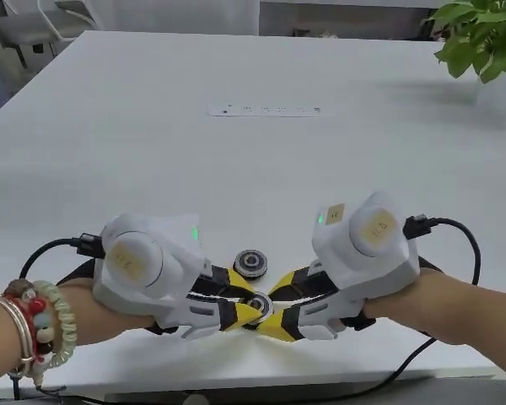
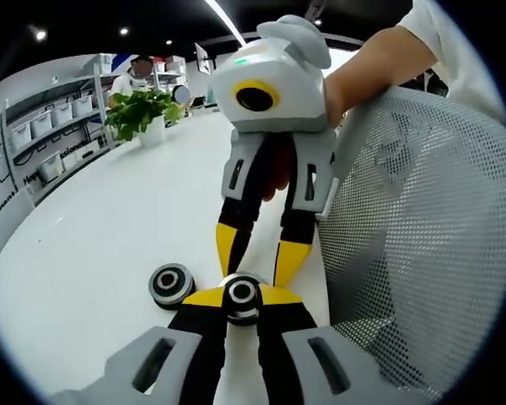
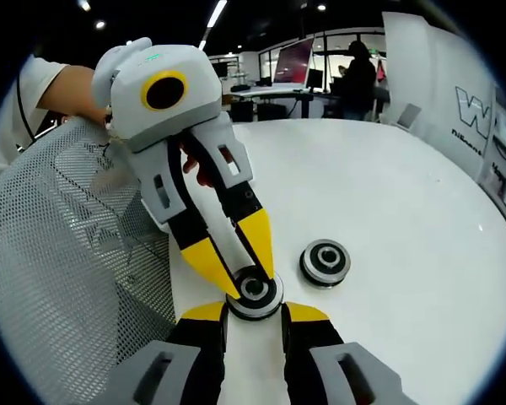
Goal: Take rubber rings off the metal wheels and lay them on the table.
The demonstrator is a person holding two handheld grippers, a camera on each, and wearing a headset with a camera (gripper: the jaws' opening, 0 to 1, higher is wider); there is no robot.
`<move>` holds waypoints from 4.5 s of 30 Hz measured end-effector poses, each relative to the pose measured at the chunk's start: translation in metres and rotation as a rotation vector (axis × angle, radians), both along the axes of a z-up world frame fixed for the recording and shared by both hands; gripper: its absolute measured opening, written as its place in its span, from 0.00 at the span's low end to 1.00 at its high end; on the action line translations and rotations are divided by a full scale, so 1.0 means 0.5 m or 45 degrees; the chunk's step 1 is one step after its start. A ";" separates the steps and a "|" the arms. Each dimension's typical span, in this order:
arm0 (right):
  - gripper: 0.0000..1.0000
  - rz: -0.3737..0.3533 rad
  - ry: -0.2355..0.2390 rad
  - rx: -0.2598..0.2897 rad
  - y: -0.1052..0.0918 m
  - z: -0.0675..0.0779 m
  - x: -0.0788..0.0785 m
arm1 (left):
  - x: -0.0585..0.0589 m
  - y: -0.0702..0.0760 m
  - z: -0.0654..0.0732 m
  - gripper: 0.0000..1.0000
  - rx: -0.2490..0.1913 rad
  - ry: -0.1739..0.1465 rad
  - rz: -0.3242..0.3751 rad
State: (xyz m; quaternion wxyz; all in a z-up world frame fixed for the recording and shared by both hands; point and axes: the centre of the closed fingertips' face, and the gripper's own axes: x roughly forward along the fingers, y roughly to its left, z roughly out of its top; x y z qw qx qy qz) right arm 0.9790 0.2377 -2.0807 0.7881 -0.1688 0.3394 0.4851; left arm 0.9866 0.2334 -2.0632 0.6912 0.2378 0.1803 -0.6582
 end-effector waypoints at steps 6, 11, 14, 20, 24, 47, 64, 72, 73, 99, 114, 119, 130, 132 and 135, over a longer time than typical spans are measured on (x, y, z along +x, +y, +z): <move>0.22 -0.011 0.001 0.018 -0.001 0.005 0.004 | 0.002 0.003 -0.002 0.08 -0.053 0.025 0.005; 0.21 0.004 -0.001 0.010 -0.002 0.004 0.003 | 0.003 0.002 0.000 0.08 -0.083 0.046 0.019; 0.19 0.018 -0.002 -0.008 -0.007 0.001 0.001 | 0.002 0.002 0.001 0.08 -0.085 0.044 0.023; 0.15 0.050 -0.030 -0.048 -0.013 -0.002 0.001 | 0.003 0.002 0.000 0.08 -0.098 0.040 0.029; 0.11 0.057 -0.035 -0.050 -0.017 -0.002 0.000 | 0.003 0.002 0.001 0.08 -0.096 0.035 0.031; 0.00 -0.424 0.377 0.095 -0.035 -0.012 0.015 | 0.006 0.001 0.000 0.08 -0.104 0.047 0.044; 0.00 -0.541 0.469 0.248 -0.037 0.013 0.028 | 0.008 0.000 0.000 0.08 -0.112 0.045 0.048; 0.00 -0.566 0.519 0.295 -0.028 0.025 0.019 | 0.007 0.001 0.001 0.08 -0.114 0.043 0.043; 0.00 -0.566 0.523 0.298 -0.026 0.027 0.019 | 0.007 0.001 0.001 0.08 -0.114 0.044 0.042; 0.00 -0.587 0.495 0.298 -0.027 0.032 0.024 | 0.010 -0.003 0.001 0.08 -0.033 0.076 0.080; 0.00 -0.621 0.487 0.313 -0.033 0.035 0.042 | -0.012 -0.006 0.078 0.45 -0.082 0.091 -0.052; 0.00 -0.645 0.492 0.330 -0.039 0.039 0.046 | -0.025 0.010 0.104 0.60 -0.029 0.046 -0.124; 0.00 -0.662 0.499 0.355 -0.037 0.045 0.048 | -0.013 0.084 0.183 0.83 -0.038 -0.010 -0.054; 0.00 -0.666 0.500 0.361 -0.037 0.048 0.048 | -0.009 0.097 0.193 0.84 -0.049 -0.025 -0.029; 0.00 -0.672 0.499 0.386 -0.036 0.056 0.051 | -0.005 0.123 0.210 0.86 -0.073 -0.041 0.022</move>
